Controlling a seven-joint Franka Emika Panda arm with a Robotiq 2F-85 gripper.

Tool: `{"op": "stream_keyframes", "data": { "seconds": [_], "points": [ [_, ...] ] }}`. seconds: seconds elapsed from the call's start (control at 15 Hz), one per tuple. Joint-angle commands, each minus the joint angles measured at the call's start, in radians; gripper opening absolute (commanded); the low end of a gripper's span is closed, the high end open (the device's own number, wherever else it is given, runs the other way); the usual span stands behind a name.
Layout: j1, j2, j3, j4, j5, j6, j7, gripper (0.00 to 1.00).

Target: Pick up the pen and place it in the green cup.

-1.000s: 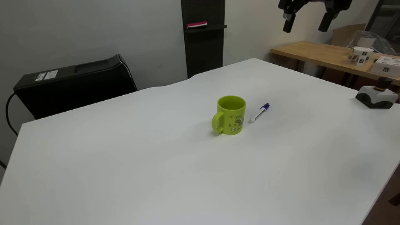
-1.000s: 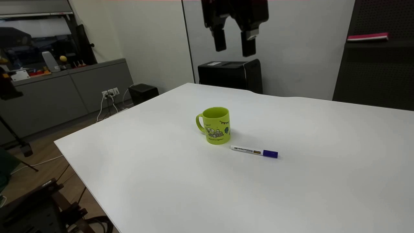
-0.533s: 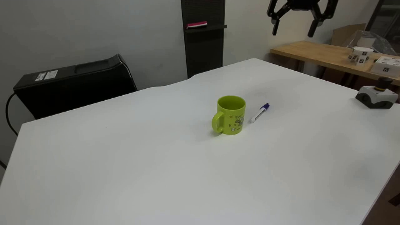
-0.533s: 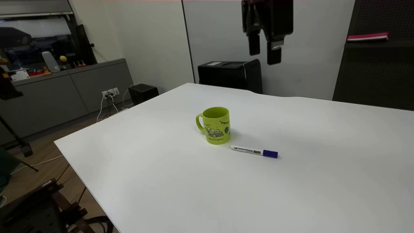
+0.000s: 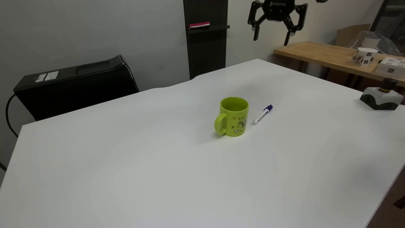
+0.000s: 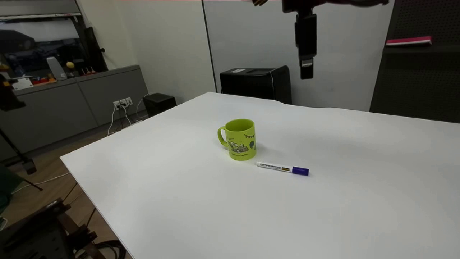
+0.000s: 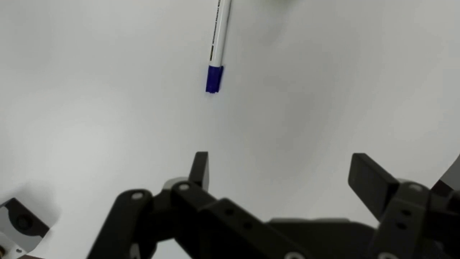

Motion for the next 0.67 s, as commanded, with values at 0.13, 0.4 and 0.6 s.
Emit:
{"op": "stream_keyframes", "data": {
  "seconds": [0.13, 0.4, 0.6],
  "points": [
    [0.073, 0.089, -0.041, 0.034, -0.007, 0.031, 0.266, 1.0],
    [0.087, 0.116, -0.046, -0.001, 0.0, 0.089, 0.328, 1.0],
    [0.092, 0.119, -0.045, -0.05, 0.005, 0.149, 0.346, 1.0]
  ]
}}
